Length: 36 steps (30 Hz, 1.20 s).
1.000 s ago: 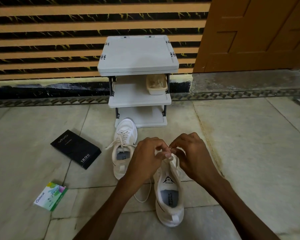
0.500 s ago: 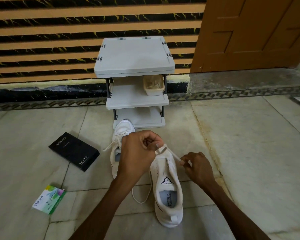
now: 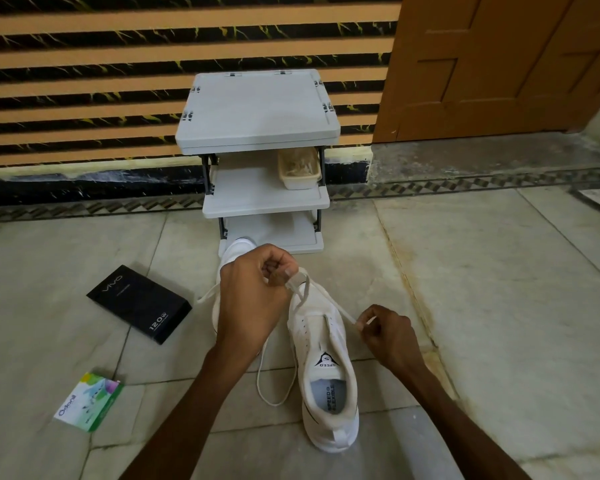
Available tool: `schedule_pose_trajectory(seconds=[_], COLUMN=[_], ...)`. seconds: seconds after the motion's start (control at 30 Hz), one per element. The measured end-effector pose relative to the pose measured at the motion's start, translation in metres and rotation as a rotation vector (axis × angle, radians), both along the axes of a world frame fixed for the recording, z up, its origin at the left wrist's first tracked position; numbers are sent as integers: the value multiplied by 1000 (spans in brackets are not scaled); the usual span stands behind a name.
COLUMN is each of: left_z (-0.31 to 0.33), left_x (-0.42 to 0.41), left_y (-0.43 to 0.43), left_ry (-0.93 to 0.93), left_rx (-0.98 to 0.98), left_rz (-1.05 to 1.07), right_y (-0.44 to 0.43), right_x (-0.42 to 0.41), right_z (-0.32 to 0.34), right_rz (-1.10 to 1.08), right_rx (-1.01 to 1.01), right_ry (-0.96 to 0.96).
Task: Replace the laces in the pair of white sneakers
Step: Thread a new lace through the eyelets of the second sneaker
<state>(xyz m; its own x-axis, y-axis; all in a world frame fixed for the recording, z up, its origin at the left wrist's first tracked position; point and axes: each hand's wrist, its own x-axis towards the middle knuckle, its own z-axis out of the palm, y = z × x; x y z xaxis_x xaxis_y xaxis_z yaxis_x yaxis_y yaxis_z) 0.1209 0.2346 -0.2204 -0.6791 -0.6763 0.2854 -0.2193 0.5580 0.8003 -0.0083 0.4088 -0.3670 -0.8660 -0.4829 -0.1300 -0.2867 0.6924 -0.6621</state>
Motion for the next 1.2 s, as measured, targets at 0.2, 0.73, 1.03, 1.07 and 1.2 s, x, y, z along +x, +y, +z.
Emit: schedule_pose_trajectory(seconds=[0.2, 0.73, 1.03, 1.07, 1.2], left_z=[-35, -44, -35, -36, -36], left_x=[4, 22, 31, 32, 36], left_y=[-9, -10, -21, -21, -25], left_ry=[-314, -119, -78, -76, -61], left_rx=[-181, 201, 242, 234, 268], left_rz=[-32, -40, -208, -200, -163], right_y=[-8, -49, -72, -74, -80], right_x=[12, 37, 53, 54, 56], right_z=[23, 90, 99, 102, 110], right_rz=[4, 170, 419, 429, 487], right_rx=[-318, -551, -258, -236, -113], right_ry=[-236, -317, 296, 319, 319])
